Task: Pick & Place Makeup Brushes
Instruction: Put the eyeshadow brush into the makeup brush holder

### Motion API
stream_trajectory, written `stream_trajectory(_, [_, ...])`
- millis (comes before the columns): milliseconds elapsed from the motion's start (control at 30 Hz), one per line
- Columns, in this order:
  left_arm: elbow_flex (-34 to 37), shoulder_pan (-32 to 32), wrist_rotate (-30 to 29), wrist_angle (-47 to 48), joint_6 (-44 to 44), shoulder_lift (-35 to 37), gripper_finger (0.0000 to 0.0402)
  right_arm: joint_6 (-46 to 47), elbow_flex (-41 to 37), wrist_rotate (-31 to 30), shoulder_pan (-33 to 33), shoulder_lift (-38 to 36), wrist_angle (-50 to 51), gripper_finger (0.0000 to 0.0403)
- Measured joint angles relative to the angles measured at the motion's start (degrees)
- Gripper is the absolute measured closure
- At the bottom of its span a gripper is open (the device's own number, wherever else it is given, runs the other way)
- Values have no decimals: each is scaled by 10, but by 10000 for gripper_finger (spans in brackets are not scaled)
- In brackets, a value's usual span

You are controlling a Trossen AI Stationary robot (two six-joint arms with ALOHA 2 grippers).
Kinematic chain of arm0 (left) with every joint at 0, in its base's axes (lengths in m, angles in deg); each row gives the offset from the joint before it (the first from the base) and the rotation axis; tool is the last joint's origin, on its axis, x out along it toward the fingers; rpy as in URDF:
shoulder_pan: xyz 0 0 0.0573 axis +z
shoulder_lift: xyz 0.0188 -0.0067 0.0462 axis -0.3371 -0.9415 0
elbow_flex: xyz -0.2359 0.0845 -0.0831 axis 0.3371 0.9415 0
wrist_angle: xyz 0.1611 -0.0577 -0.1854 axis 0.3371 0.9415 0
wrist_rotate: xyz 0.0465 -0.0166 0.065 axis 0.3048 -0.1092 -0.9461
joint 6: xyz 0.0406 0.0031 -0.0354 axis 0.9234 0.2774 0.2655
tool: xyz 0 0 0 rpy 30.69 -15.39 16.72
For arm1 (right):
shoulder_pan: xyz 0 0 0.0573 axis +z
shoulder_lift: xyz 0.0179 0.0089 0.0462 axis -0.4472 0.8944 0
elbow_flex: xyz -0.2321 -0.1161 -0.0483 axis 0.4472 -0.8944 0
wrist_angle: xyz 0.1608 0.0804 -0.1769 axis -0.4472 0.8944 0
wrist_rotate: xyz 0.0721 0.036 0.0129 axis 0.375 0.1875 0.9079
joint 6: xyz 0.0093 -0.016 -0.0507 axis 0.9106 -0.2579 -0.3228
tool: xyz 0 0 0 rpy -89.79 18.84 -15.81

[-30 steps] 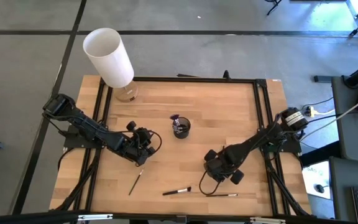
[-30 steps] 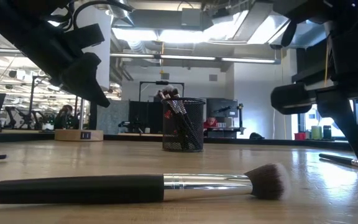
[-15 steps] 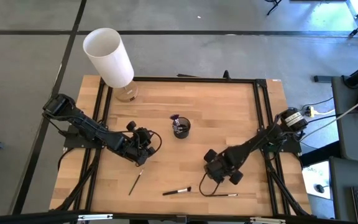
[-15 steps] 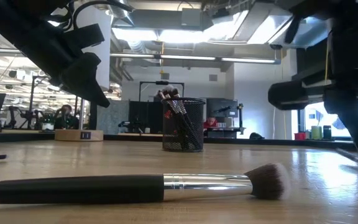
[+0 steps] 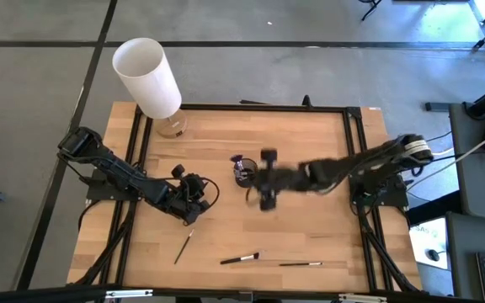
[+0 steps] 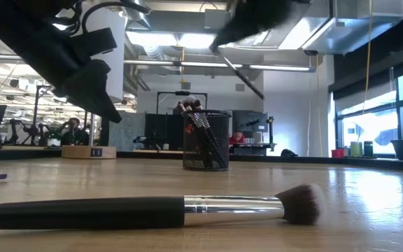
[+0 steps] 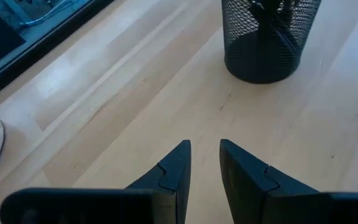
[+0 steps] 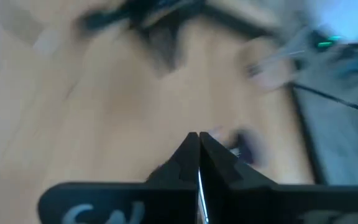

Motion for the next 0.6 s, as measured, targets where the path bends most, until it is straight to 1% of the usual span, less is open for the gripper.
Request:
stream_trajectory(67, [0, -3, 0, 4, 0, 0, 320, 10, -8, 14, -29, -21, -70, 401])
stream_trajectory(167, [0, -5, 5, 7, 0, 0, 320, 33, -10, 67, -67, -41, -150, 401])
stream_trajectory(267, [0, -5, 21, 8, 0, 0, 320, 64, -9, 116, -94, -36, -204, 401])
stream_trajectory(333, [0, -5, 25, 8, 0, 0, 320, 83, -9, 132, -102, -18, -230, 401])
stream_trajectory(467, [0, -5, 33, 8, 0, 0, 320, 103, -10, 135, -105, 24, -250, 401])
stream_trajectory(600, [0, -5, 38, 9, -3, 0, 320, 139, -10, 117, -106, 56, -252, 400])
